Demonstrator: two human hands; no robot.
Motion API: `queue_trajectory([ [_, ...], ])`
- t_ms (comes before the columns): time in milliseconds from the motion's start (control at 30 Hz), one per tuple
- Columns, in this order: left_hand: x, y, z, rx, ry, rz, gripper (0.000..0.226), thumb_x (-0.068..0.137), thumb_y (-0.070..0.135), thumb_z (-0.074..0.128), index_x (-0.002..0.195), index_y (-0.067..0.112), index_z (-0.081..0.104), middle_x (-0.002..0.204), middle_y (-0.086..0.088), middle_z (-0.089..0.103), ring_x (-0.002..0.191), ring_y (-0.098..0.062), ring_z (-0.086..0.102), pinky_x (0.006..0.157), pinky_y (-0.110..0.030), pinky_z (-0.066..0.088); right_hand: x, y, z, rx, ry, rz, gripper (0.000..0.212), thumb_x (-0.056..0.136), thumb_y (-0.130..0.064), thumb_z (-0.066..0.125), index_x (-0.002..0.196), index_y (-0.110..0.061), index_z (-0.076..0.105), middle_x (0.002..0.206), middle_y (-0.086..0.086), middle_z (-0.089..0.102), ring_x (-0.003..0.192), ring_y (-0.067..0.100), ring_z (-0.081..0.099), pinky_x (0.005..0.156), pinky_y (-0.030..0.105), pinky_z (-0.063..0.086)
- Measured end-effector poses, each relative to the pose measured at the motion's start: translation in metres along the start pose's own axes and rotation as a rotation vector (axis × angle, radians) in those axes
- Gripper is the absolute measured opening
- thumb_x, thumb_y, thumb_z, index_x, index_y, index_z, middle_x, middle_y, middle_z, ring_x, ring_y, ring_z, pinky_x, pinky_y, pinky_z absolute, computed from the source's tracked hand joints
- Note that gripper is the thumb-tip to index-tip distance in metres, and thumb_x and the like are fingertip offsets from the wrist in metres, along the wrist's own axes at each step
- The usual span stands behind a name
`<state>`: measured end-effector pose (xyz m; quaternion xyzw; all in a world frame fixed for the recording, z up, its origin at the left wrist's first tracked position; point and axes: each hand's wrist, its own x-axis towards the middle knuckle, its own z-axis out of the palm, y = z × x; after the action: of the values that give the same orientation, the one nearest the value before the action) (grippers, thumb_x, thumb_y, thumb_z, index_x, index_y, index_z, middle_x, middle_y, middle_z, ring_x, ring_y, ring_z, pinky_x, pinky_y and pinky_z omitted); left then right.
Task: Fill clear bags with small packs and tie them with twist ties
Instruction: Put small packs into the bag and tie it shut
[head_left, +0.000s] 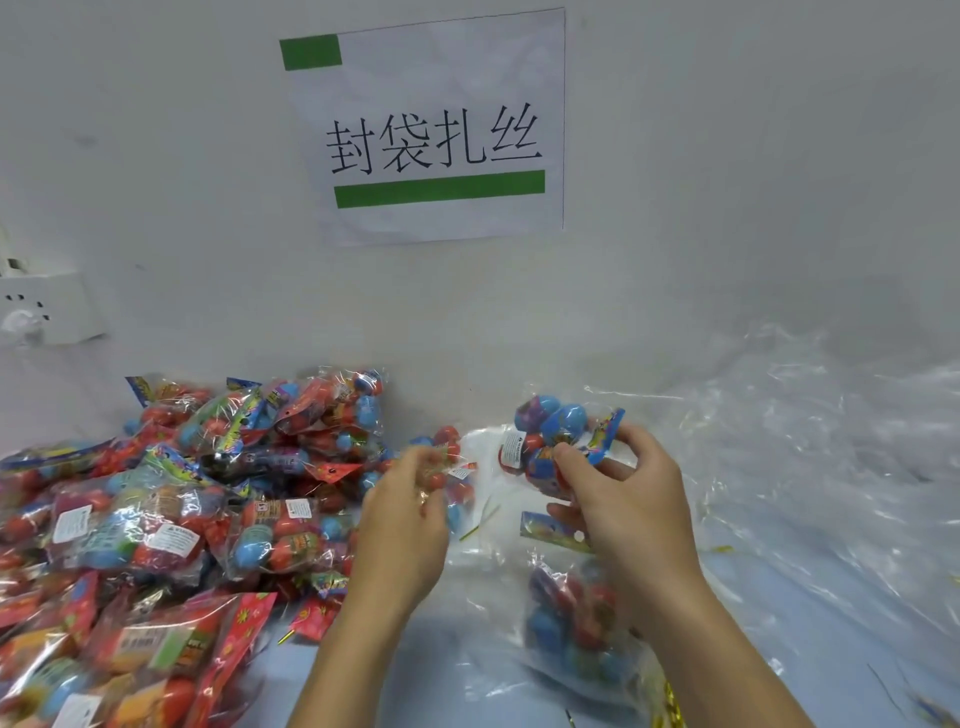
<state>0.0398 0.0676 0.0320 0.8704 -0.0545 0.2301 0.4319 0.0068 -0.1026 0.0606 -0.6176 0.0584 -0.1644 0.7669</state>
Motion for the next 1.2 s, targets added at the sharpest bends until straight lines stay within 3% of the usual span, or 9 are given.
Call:
queue_trajectory([
  [133, -0.008, -0.028, 0.018, 0.266, -0.318, 0.008, 0.051, 0.097, 0.014, 0.056, 0.145, 0.026, 0.045, 0.149, 0.009, 0.042, 0.141, -0.014, 0.036, 0.116, -0.028, 0.028, 0.001, 0.0, -0.003, -0.054, -0.023, -0.003, 0.031, 0.084, -0.014, 0.074, 0.109, -0.028, 0.062, 0.09, 0.006, 0.077, 0.071, 0.028, 0.077, 0.068, 0.049, 0.063],
  [267, -0.007, -0.027, 0.019, 0.289, -0.141, -0.072, 0.019, 0.093, 0.044, 0.06, 0.099, 0.026, 0.058, 0.106, 0.01, 0.054, 0.107, -0.018, 0.05, 0.092, -0.036, 0.044, 0.0, 0.0, -0.001, -0.066, -0.028, -0.016, 0.029, 0.085, -0.011, 0.074, 0.105, -0.029, 0.062, 0.093, 0.007, 0.076, 0.075, 0.024, 0.077, 0.065, 0.045, 0.064],
  [367, -0.008, -0.024, 0.015, 0.279, -0.058, -0.109, 0.032, 0.087, 0.049, 0.067, 0.08, 0.023, 0.05, 0.087, 0.01, 0.049, 0.093, -0.018, 0.047, 0.08, -0.034, 0.043, 0.0, 0.0, 0.0, -0.081, -0.046, -0.016, 0.028, 0.087, -0.01, 0.072, 0.104, -0.029, 0.063, 0.089, 0.005, 0.077, 0.079, 0.022, 0.077, 0.064, 0.044, 0.064],
  [533, -0.009, -0.026, 0.016, 0.299, -0.07, -0.149, 0.038, 0.093, 0.036, 0.065, 0.127, 0.028, 0.049, 0.117, 0.001, 0.051, 0.115, -0.024, 0.043, 0.091, -0.034, 0.043, 0.0, 0.001, -0.002, -0.117, -0.088, -0.001, 0.027, 0.087, -0.012, 0.073, 0.105, -0.031, 0.063, 0.085, 0.002, 0.078, 0.08, 0.022, 0.077, 0.07, 0.045, 0.064],
  [733, 0.004, -0.022, 0.005, -0.138, 0.316, -0.234, 0.017, 0.104, 0.025, 0.045, 0.108, 0.019, 0.06, 0.104, -0.002, 0.061, 0.091, -0.017, 0.058, 0.069, -0.029, 0.041, -0.002, -0.001, -0.003, -0.139, -0.141, 0.014, 0.027, 0.09, -0.013, 0.07, 0.106, -0.033, 0.063, 0.083, -0.002, 0.079, 0.078, 0.017, 0.077, 0.071, 0.042, 0.065],
  [900, 0.018, -0.005, -0.014, -1.034, 0.424, -0.547, 0.027, 0.104, 0.022, 0.041, 0.107, 0.014, 0.066, 0.1, -0.004, 0.073, 0.09, -0.019, 0.069, 0.075, -0.034, 0.054, -0.002, -0.007, -0.005, -0.053, -0.203, 0.057, 0.02, 0.094, -0.014, 0.065, 0.109, -0.027, 0.063, 0.083, 0.003, 0.079, 0.074, 0.017, 0.076, 0.07, 0.04, 0.065],
  [1067, 0.013, 0.014, -0.031, -1.422, 0.102, -0.476, 0.04, 0.101, 0.042, 0.039, 0.109, 0.015, 0.068, 0.089, -0.003, 0.072, 0.065, -0.013, 0.07, 0.051, -0.024, 0.052, 0.001, -0.008, -0.005, -0.058, -0.118, 0.049, 0.016, 0.101, -0.015, 0.053, 0.104, -0.025, 0.065, 0.072, -0.002, 0.077, 0.058, 0.012, 0.073, 0.046, 0.023, 0.055],
  [1133, 0.011, 0.023, -0.032, -1.366, -0.053, -0.361, 0.049, 0.095, 0.054, 0.046, 0.105, 0.014, 0.072, 0.089, -0.005, 0.073, 0.07, -0.016, 0.068, 0.055, -0.025, 0.054, 0.001, -0.005, -0.004, -0.096, -0.118, 0.04, 0.023, 0.102, -0.013, 0.048, 0.107, -0.026, 0.066, 0.075, -0.001, 0.077, 0.067, 0.016, 0.076, 0.054, 0.03, 0.06],
  [1200, 0.011, 0.035, -0.026, -1.179, -0.08, -0.287, 0.034, 0.084, 0.048, 0.062, 0.086, 0.017, 0.076, 0.087, -0.008, 0.072, 0.069, -0.019, 0.066, 0.059, -0.029, 0.054, 0.0, -0.004, -0.001, -0.133, -0.137, 0.033, 0.024, 0.102, -0.017, 0.048, 0.113, -0.029, 0.065, 0.081, 0.0, 0.078, 0.074, 0.02, 0.077, 0.07, 0.043, 0.064],
])
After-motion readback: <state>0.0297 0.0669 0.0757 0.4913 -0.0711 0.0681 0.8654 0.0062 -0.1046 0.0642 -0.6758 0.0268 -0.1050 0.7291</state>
